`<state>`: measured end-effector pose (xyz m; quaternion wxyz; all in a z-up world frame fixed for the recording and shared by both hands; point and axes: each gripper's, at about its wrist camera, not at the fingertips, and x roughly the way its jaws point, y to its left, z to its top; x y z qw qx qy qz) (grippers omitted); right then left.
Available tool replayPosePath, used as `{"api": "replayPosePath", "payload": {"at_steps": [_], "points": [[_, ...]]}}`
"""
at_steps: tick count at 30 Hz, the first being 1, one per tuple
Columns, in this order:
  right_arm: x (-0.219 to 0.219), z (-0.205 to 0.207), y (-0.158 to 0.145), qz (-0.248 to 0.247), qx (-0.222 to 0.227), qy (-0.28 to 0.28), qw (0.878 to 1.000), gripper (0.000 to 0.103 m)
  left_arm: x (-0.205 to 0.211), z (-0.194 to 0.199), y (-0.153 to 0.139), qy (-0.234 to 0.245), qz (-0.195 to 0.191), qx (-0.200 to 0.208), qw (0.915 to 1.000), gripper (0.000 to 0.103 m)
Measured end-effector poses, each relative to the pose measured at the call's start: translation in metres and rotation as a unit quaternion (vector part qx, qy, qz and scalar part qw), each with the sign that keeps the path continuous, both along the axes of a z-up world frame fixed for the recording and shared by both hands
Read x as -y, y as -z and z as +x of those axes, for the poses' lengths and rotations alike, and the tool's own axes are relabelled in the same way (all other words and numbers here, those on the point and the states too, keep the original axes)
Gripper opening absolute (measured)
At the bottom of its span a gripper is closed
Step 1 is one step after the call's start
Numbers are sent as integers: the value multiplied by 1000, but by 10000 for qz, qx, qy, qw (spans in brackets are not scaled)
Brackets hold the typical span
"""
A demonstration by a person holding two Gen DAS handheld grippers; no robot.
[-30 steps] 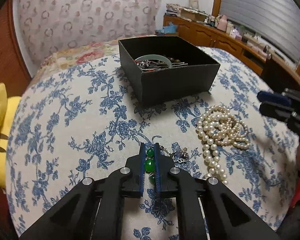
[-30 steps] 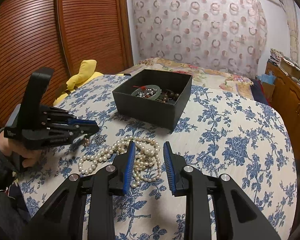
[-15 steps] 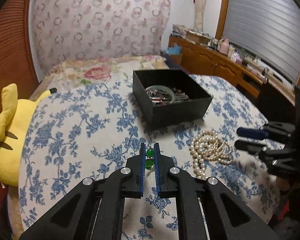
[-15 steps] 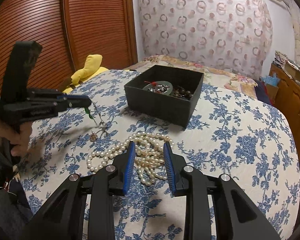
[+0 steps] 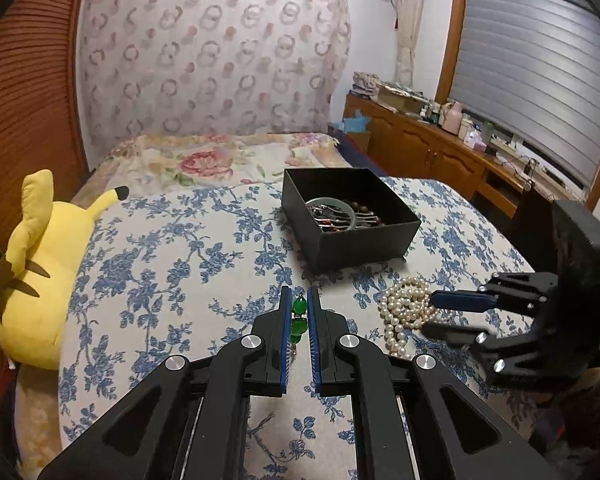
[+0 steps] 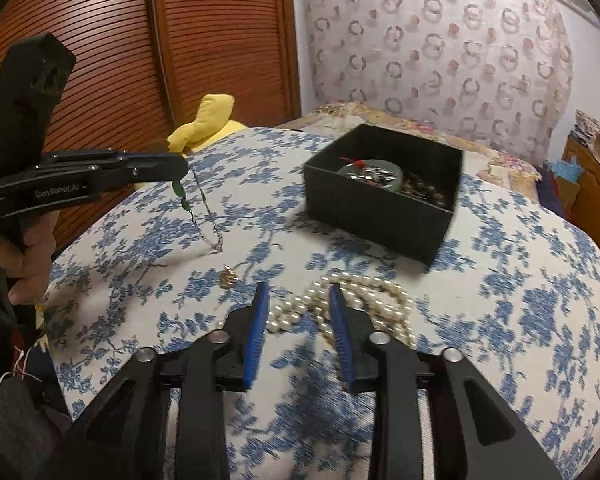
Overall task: Organize jewelry
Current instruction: 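Grasp the gold flower earring with the right tool while the left tool lifts the green earrings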
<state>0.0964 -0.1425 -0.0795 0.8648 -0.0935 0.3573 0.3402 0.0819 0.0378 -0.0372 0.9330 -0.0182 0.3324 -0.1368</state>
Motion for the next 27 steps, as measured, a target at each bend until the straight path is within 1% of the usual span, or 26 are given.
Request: {"api": "replayPosePath", "payload": {"at_steps": [5, 11, 16, 22, 23, 24, 25, 27], "points": [[-22, 4, 4, -76, -116, -243, 9996, 43, -9, -4, -4, -82, -34, 53, 9999, 7], [-54, 11, 13, -365, -212, -588, 9974, 43, -14, -7, -6, -134, -60, 89, 9999, 7], [-69, 14, 21, -622, -214, -749, 9950, 42, -16, -8, -6, -165, -65, 104, 9998, 7], [-74, 11, 26, -867, -109, -814, 9928, 32, -19, -9, -4, -203, -91, 85, 9997, 7], [-75, 11, 26, -869, -109, -839, 9926, 29, -19, -9, -4, -201, -93, 86, 9997, 7], [-75, 10, 27, -868, -104, -860, 9925, 19, -19, -9, -4, -202, -93, 85, 9997, 7], [-74, 9, 27, -865, -98, -895, 9922, 17, -19, -9, -4, -200, -90, 89, 9997, 7], [-74, 8, 27, -874, -85, -922, 9919, 17, -19, -9, -4, -204, -93, 92, 9997, 7]]}}
